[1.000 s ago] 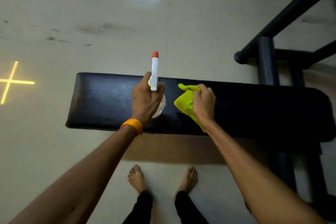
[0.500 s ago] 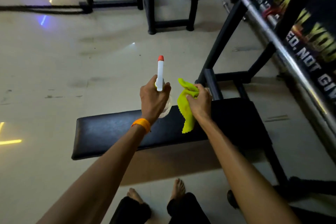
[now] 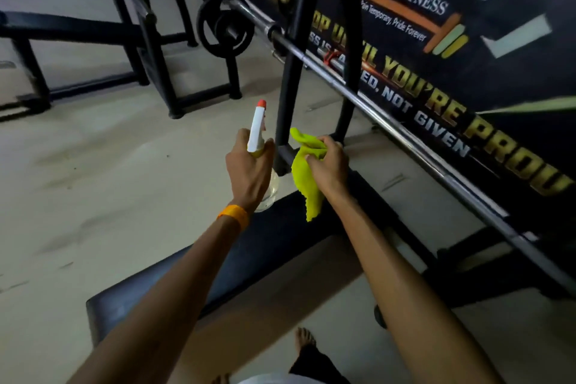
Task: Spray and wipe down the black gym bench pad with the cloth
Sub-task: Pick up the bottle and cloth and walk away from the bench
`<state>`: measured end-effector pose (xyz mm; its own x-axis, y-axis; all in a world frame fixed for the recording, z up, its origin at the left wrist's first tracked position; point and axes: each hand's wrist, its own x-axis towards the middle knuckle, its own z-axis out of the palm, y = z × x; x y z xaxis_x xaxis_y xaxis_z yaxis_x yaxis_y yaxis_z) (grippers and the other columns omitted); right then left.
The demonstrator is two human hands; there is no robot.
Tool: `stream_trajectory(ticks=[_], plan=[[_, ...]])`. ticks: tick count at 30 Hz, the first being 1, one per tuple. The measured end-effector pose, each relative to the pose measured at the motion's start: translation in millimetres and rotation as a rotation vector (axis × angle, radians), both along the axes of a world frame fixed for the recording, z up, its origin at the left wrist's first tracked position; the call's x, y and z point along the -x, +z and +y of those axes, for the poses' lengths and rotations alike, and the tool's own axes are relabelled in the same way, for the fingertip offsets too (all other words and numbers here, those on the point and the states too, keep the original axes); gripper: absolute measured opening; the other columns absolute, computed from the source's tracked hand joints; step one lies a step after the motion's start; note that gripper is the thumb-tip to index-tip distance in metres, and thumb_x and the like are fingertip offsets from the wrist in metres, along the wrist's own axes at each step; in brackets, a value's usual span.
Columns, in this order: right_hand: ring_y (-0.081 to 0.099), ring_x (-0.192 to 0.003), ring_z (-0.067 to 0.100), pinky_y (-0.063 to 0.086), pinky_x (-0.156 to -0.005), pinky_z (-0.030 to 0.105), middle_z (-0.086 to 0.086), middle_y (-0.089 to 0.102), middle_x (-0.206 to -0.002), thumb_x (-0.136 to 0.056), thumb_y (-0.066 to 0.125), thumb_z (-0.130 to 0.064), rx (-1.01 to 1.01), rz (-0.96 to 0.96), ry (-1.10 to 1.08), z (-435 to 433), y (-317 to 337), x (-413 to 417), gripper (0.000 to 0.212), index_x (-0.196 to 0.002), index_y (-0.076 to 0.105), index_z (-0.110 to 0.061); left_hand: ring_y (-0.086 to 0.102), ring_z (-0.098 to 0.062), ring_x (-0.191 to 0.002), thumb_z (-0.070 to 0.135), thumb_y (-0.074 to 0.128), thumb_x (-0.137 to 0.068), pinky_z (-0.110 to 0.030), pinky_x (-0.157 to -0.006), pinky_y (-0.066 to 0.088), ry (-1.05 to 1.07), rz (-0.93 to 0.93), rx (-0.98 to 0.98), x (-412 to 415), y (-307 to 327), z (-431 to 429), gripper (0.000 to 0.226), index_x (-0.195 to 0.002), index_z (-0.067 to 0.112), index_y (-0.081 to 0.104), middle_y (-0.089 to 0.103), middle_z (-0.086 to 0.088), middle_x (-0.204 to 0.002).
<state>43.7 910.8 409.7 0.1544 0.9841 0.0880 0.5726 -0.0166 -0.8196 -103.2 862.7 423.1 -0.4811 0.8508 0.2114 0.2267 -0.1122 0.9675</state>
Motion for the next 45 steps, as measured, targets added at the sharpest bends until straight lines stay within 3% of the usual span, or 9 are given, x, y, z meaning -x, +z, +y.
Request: stream_trajectory(ticks=[7, 16, 20, 24, 28, 31, 37, 43, 45], plan=[[0.061, -0.107, 0.030, 0.051, -0.094, 0.041, 0.011, 0.065, -0.112, -0.078, 0.067, -0.008, -0.018, 0.016, -0.217, -76.9, 19.9, 10.6, 0.031, -0.107, 0.065, -0.018, 0.065, -0.027, -0.078, 0.033, 0.064, -0.089, -0.048, -0.078, 0.057, -0.221, 0.029, -0.076, 16.4, 24.5, -29.8, 0.036, -0.121, 0.018, 0.064, 0.067, 0.000, -0.087], [0.061, -0.105, 0.029, 0.044, -0.086, 0.028, 0.012, 0.063, -0.112, -0.079, 0.067, -0.007, -0.027, -0.019, -0.481, -194.2, 32.2, -17.2, 0.031, -0.109, 0.067, -0.016, 0.057, 0.010, -0.075, 0.001, 0.060, -0.088, -0.010, -0.072, 0.045, -0.486, 0.003, -0.116, -9.7, 45.9, -107.5, 0.037, -0.112, 0.029, 0.064, 0.061, 0.019, -0.083], [0.064, -0.099, 0.028, 0.047, -0.081, 0.030, 0.011, 0.066, -0.104, -0.077, 0.067, -0.013, -0.030, -0.014, -0.577, -259.0, 33.5, -33.7, 0.025, -0.100, 0.065, -0.021, 0.056, 0.000, -0.072, 0.002, 0.065, -0.087, -0.020, -0.070, 0.049, -0.567, 0.022, -0.091, -25.4, 46.2, -151.4, 0.035, -0.119, 0.015, 0.067, 0.068, -0.004, -0.089], [0.066, -0.095, 0.029, 0.055, -0.081, 0.035, 0.011, 0.067, -0.100, -0.072, 0.062, -0.017, -0.045, 0.014, -0.661, -334.8, 30.8, -43.3, 0.023, -0.091, 0.060, -0.030, 0.057, -0.001, -0.073, 0.003, 0.063, -0.084, -0.021, -0.072, 0.049, -0.669, 0.018, -0.113, -36.4, 50.5, -213.5, 0.040, -0.120, 0.018, 0.067, 0.066, 0.002, -0.091], [0.058, -0.077, 0.010, 0.036, -0.060, 0.000, -0.005, 0.062, -0.091, -0.083, 0.062, 0.005, -0.089, 0.042, -0.731, -418.3, 39.5, -39.3, 0.021, -0.101, 0.066, -0.004, 0.058, 0.006, -0.072, -0.004, 0.064, -0.084, -0.013, -0.071, 0.046, -0.759, 0.022, -0.106, -35.0, 49.3, -282.6, 0.057, -0.098, 0.050, 0.056, 0.063, 0.009, -0.085], [0.062, -0.087, 0.013, 0.039, -0.066, 0.009, -0.005, 0.066, -0.096, -0.082, 0.062, 0.003, -0.095, 0.035, -0.787, -470.3, 36.1, -31.0, 0.023, -0.104, 0.066, -0.006, 0.061, -0.001, -0.076, 0.001, 0.069, -0.085, -0.016, -0.072, 0.049, -0.791, 0.007, -0.067, -28.5, 45.1, -327.2, 0.039, -0.107, 0.032, 0.062, 0.064, 0.008, -0.086], [0.066, -0.099, 0.026, 0.038, -0.071, 0.017, 0.008, 0.069, -0.103, -0.078, 0.064, -0.001, -0.079, 0.036, -0.874, -553.2, 25.9, 0.6, 0.028, -0.102, 0.067, -0.015, 0.065, -0.017, -0.082, 0.022, 0.063, -0.087, -0.036, -0.076, 0.056, -0.827, -0.102, -0.009, -4.3, 30.1, -400.0, 0.026, -0.104, 0.041, 0.064, 0.066, 0.006, -0.089], [0.067, -0.099, 0.022, 0.035, -0.062, 0.000, 0.005, 0.072, -0.106, -0.078, 0.063, 0.002, -0.068, 0.012, -0.991, -631.3, 16.5, 52.3, 0.026, -0.099, 0.067, -0.013, 0.054, 0.003, -0.065, 0.006, 0.060, -0.090, -0.014, -0.066, 0.045, -0.930, -0.067, -0.017, 35.9, 14.4, -464.2, 0.020, -0.109, 0.013, 0.061, 0.054, 0.011, -0.078], [0.065, -0.102, 0.025, 0.037, -0.069, 0.009, 0.009, 0.069, -0.108, -0.079, 0.064, -0.001, -0.035, -0.023, -1.010, -656.8, 8.5, 67.2, 0.027, -0.101, 0.067, -0.015, 0.057, 0.009, -0.069, 0.000, 0.060, -0.091, -0.006, -0.069, 0.043, -0.964, -0.029, -0.033, 51.9, 10.9, -486.3, 0.022, -0.109, 0.013, 0.059, 0.054, 0.013, -0.080]])
